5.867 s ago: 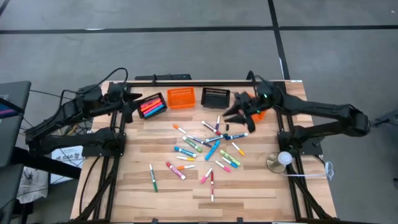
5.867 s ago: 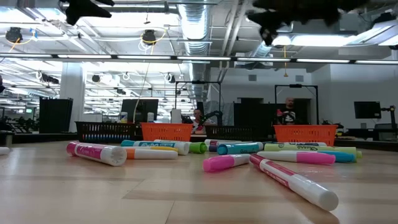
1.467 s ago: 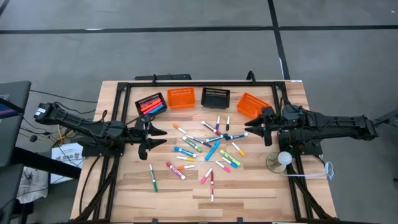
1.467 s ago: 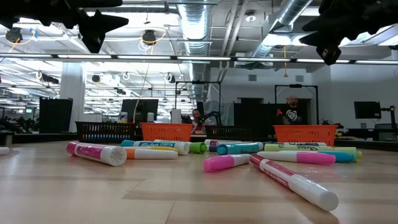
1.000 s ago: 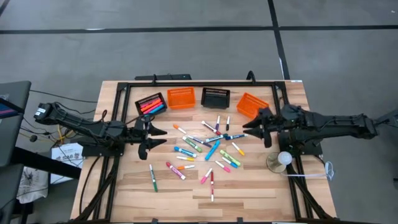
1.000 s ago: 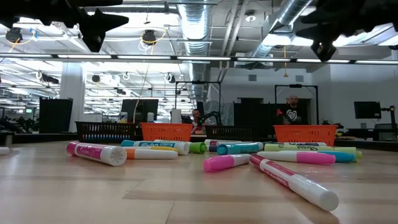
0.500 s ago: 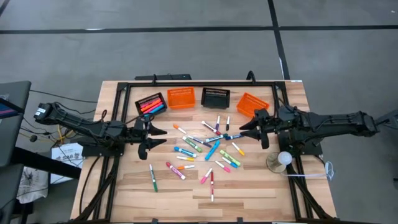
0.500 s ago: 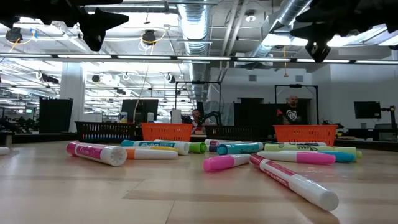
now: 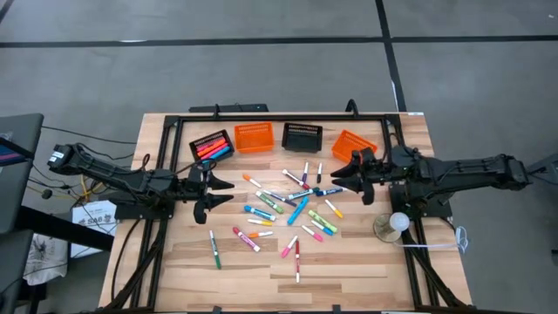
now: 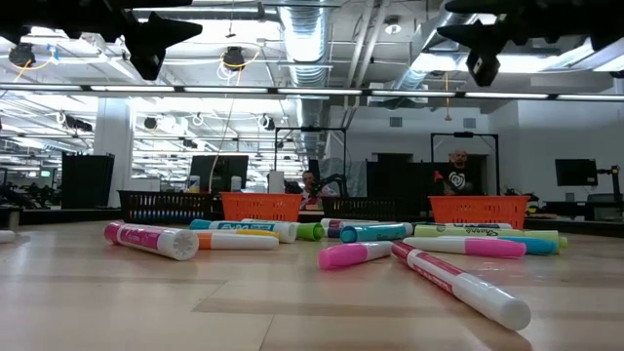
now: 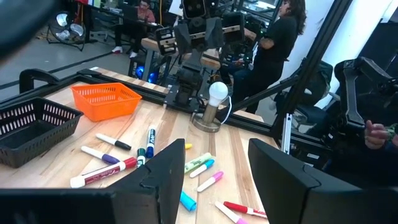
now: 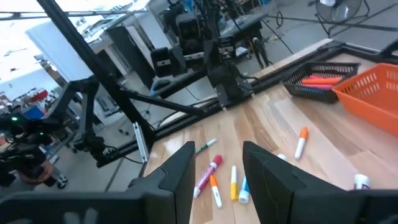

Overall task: Pick & Place Markers
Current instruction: Put the blue highlighter pen into the left black bin

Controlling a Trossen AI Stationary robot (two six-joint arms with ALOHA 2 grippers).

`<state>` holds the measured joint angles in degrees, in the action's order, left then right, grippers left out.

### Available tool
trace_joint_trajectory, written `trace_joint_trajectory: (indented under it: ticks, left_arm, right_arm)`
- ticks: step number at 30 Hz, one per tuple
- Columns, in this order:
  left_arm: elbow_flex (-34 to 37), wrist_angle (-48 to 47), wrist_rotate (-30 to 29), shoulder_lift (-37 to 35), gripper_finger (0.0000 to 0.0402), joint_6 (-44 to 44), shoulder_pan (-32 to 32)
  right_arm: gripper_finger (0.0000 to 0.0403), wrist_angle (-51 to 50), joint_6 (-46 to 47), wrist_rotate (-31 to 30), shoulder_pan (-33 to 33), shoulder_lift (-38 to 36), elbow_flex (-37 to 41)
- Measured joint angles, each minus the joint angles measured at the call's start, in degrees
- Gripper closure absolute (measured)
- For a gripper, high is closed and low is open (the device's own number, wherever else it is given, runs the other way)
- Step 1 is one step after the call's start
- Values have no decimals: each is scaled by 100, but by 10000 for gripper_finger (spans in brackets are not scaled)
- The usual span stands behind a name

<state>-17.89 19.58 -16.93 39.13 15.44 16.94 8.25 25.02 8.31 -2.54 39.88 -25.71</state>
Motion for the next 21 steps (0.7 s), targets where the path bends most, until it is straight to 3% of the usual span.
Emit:
trace_joint_trajectory:
  ticks: [11,21]
  left_arm:
    - [-7,33,32,129,225,344,3]
    - [-682,-16,218,1568,225,553,-36]
  right_arm:
    - [278,-56,65,73,-1,259,2]
    - [278,-5,50,73,-22,227,2]
